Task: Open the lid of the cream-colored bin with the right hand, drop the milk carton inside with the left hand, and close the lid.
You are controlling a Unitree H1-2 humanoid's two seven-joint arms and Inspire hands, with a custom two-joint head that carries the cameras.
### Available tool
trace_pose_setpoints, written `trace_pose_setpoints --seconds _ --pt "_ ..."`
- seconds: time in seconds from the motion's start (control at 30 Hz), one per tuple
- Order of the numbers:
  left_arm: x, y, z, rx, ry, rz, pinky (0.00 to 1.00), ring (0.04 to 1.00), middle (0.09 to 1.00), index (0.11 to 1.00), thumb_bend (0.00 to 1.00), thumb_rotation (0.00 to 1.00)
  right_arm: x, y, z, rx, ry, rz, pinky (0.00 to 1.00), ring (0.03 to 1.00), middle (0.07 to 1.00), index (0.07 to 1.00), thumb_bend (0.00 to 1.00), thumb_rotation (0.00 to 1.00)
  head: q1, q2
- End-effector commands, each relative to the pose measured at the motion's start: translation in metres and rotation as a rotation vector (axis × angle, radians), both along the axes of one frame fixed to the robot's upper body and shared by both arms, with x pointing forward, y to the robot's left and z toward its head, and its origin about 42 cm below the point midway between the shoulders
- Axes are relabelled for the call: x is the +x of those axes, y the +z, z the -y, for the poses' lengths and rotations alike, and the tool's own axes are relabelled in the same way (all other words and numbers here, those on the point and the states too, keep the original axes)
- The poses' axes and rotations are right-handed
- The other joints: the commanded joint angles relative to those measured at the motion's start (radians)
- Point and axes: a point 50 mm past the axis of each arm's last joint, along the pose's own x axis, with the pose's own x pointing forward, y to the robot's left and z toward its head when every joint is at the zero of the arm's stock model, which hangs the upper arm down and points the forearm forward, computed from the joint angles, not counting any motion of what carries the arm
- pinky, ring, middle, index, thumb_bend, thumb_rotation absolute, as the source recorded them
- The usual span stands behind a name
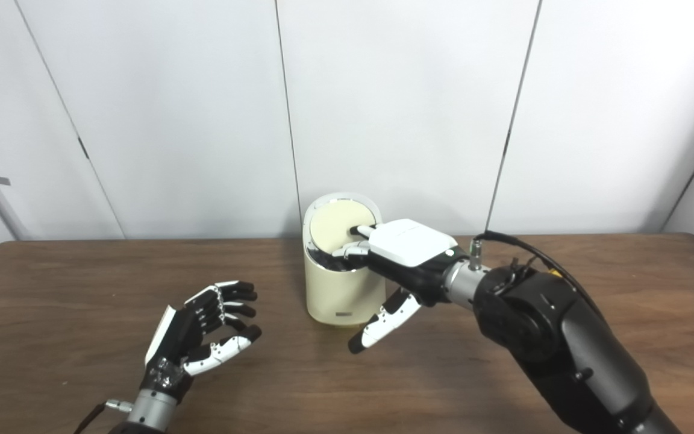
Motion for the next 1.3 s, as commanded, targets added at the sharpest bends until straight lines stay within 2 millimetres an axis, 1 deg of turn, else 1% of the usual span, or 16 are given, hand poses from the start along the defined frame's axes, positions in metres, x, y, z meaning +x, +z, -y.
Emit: trace_pose_setpoints --seconds 0.0,0.23,0.3,0.4,0.47,0.53,0.67,0.73,0.8,0.9,1.03,1.13,1.2,1.27 --pt "0.004 0.013 0.000 -0.016 -0.003 0.052 0.50 0.620 0.701 0.719 0.67 0.18 0.006 -0.019 0.011 -0.098 -0.097 -0.110 1.00 1.000 0.902 0.907 0.79 0.66 0.001 0.001" --pt "0.005 0.013 0.000 -0.012 -0.007 0.050 0.50 0.618 0.700 0.718 0.66 0.18 0.006 -0.016 0.012 -0.052 -0.080 -0.091 1.00 1.000 0.900 0.899 0.80 0.66 -0.001 0.001" --pt "0.005 0.013 0.000 -0.012 -0.009 0.051 0.49 0.615 0.698 0.717 0.66 0.17 0.004 -0.011 0.015 0.005 -0.076 -0.083 1.00 1.000 0.893 0.894 0.79 0.63 -0.003 -0.001" --pt "0.005 0.013 0.000 -0.010 -0.007 0.050 0.50 0.616 0.698 0.720 0.66 0.17 0.002 -0.003 0.019 0.117 -0.057 -0.020 1.00 1.000 0.865 0.874 0.77 0.58 -0.003 -0.003" --pt "0.006 0.013 0.000 -0.013 -0.006 0.052 0.49 0.614 0.697 0.720 0.66 0.16 0.001 0.001 0.021 0.172 -0.056 0.013 1.00 1.000 0.858 0.869 0.76 0.57 -0.003 -0.002" --pt "0.006 0.013 0.000 -0.016 -0.008 0.054 0.49 0.611 0.694 0.715 0.65 0.16 0.000 0.005 0.025 0.226 -0.060 0.042 0.99 1.000 0.856 0.870 0.76 0.55 -0.005 -0.004" --pt "0.006 0.014 0.001 -0.013 -0.013 0.065 0.49 0.609 0.695 0.711 0.64 0.15 -0.004 0.016 0.032 0.334 -0.072 0.108 1.00 1.000 0.873 0.883 0.70 0.53 -0.003 -0.005" --pt "0.006 0.014 0.001 -0.017 -0.016 0.065 0.49 0.610 0.695 0.713 0.64 0.14 -0.006 0.017 0.036 0.391 -0.079 0.134 0.95 0.991 0.883 0.898 0.67 0.51 -0.002 -0.005" --pt "0.006 0.014 0.001 -0.021 -0.017 0.062 0.49 0.610 0.695 0.713 0.65 0.14 -0.007 0.016 0.038 0.451 -0.084 0.154 0.82 0.960 0.892 0.904 0.67 0.46 -0.002 -0.004" --pt "0.005 0.014 0.001 -0.021 -0.014 0.063 0.49 0.614 0.698 0.712 0.66 0.16 -0.010 0.014 0.045 0.519 -0.113 0.194 0.76 0.941 0.907 0.917 0.65 0.42 -0.003 -0.003" --pt "0.004 0.015 0.001 -0.025 -0.019 0.065 0.49 0.615 0.699 0.714 0.66 0.17 -0.015 0.005 0.056 0.609 -0.159 0.191 0.78 0.928 0.936 0.941 0.63 0.37 -0.005 -0.003" --pt "0.005 0.015 0.000 -0.022 -0.021 0.071 0.49 0.610 0.696 0.715 0.65 0.16 -0.019 -0.006 0.068 0.701 -0.205 0.165 0.80 0.922 0.947 0.955 0.63 0.32 -0.003 -0.002" --pt "0.005 0.015 0.000 -0.023 -0.024 0.073 0.49 0.608 0.694 0.715 0.65 0.15 -0.021 -0.016 0.075 0.749 -0.246 0.145 0.81 0.935 0.941 0.943 0.65 0.32 -0.004 -0.003" --pt "0.005 0.015 -0.001 -0.026 -0.030 0.075 0.49 0.607 0.695 0.717 0.65 0.15 -0.023 -0.027 0.082 0.789 -0.279 0.125 0.81 0.912 0.933 0.930 0.67 0.29 -0.008 -0.002"
